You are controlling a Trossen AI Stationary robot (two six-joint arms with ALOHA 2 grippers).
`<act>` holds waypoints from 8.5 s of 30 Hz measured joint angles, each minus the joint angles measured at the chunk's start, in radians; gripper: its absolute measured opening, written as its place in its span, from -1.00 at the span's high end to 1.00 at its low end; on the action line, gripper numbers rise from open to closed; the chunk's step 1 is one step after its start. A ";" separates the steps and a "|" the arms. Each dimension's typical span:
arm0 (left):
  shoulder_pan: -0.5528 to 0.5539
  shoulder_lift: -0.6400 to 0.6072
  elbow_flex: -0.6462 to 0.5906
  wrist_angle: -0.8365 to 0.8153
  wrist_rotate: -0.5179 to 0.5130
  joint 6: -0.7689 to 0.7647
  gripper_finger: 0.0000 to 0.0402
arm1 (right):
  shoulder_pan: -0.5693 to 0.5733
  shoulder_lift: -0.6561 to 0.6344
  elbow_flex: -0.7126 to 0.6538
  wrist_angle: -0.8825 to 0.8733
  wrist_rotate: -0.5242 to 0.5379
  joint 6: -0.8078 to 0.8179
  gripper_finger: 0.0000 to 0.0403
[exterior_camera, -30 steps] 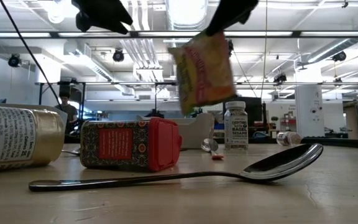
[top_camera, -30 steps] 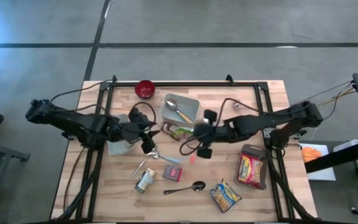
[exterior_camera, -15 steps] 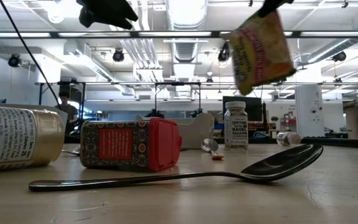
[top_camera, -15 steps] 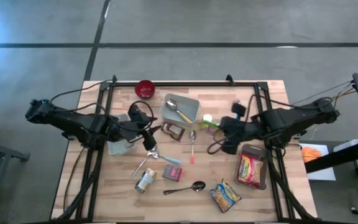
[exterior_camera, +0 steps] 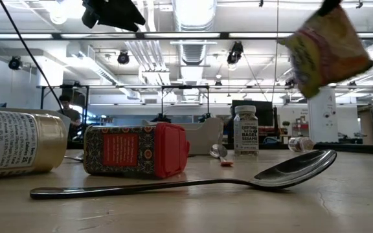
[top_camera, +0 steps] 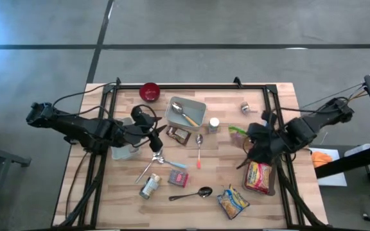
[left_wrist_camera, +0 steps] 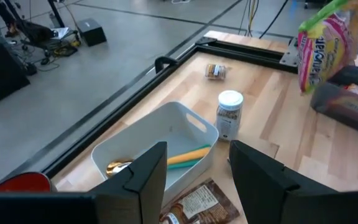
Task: Pick & Place Food Item
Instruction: Put the green noodle pack into the black bin
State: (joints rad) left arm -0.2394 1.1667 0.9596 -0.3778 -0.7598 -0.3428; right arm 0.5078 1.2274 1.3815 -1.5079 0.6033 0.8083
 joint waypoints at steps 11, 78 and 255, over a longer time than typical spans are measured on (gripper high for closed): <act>0.000 0.000 -0.001 0.000 0.000 0.003 0.11 | 0.165 -0.002 0.000 -0.060 -0.106 0.311 0.96; 0.004 0.000 -0.001 -0.007 -0.008 0.111 0.11 | 0.499 0.001 -0.102 -0.063 -0.122 0.994 0.96; 0.006 0.000 -0.001 -0.016 -0.025 -0.074 0.11 | 0.447 0.282 -0.076 -0.063 -0.430 1.081 0.96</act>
State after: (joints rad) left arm -0.2337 1.1667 0.9588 -0.3943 -0.7850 -0.4170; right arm 0.9552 1.5098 1.3053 -1.5705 0.1728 1.8896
